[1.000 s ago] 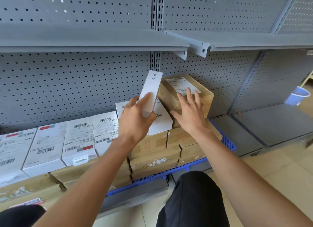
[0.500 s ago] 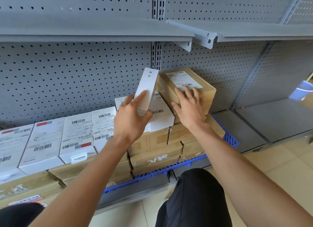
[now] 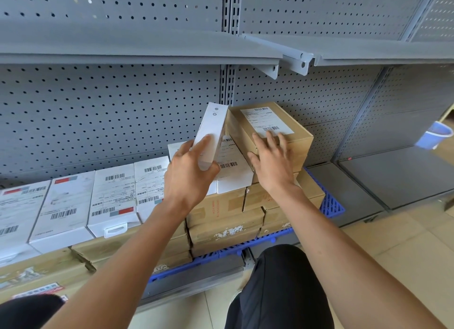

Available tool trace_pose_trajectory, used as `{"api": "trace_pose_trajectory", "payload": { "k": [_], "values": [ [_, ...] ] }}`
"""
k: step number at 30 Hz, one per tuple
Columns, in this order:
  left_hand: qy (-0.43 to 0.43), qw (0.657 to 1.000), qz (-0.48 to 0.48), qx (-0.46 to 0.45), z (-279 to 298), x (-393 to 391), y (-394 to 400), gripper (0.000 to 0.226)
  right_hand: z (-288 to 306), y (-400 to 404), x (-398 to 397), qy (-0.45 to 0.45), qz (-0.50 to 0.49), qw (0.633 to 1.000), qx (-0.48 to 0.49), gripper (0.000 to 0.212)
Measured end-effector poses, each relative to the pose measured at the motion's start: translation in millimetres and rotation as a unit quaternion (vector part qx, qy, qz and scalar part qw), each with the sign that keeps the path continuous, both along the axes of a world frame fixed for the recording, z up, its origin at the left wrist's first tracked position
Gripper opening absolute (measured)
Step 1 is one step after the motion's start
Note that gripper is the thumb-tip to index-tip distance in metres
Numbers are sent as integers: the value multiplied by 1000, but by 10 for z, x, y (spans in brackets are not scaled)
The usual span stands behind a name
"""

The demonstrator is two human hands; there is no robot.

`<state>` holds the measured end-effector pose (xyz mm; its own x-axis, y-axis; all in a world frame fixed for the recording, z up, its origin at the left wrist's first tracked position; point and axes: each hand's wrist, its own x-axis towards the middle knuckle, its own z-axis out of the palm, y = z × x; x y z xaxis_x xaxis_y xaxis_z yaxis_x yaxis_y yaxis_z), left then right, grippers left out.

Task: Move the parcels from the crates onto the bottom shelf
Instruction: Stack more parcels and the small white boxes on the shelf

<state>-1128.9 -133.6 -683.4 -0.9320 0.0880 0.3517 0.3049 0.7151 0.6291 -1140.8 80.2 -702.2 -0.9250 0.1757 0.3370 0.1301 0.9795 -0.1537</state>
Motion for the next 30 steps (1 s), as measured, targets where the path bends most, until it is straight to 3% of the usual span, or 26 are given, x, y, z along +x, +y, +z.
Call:
{"api": "trace_pose_trajectory", "payload": {
  "k": [15, 21, 30],
  "values": [
    [10, 1000, 6, 12, 66, 85, -78, 63, 170, -118, 111, -11, -4, 1000, 20, 59],
    [14, 1000, 12, 25, 121, 200, -298, 64, 270, -424, 178, 1, 64, 998, 24, 64],
    [20, 994, 57, 86, 122, 490, -1037, 59, 338, -1440, 337, 5, 229, 972, -61, 60]
  ]
}}
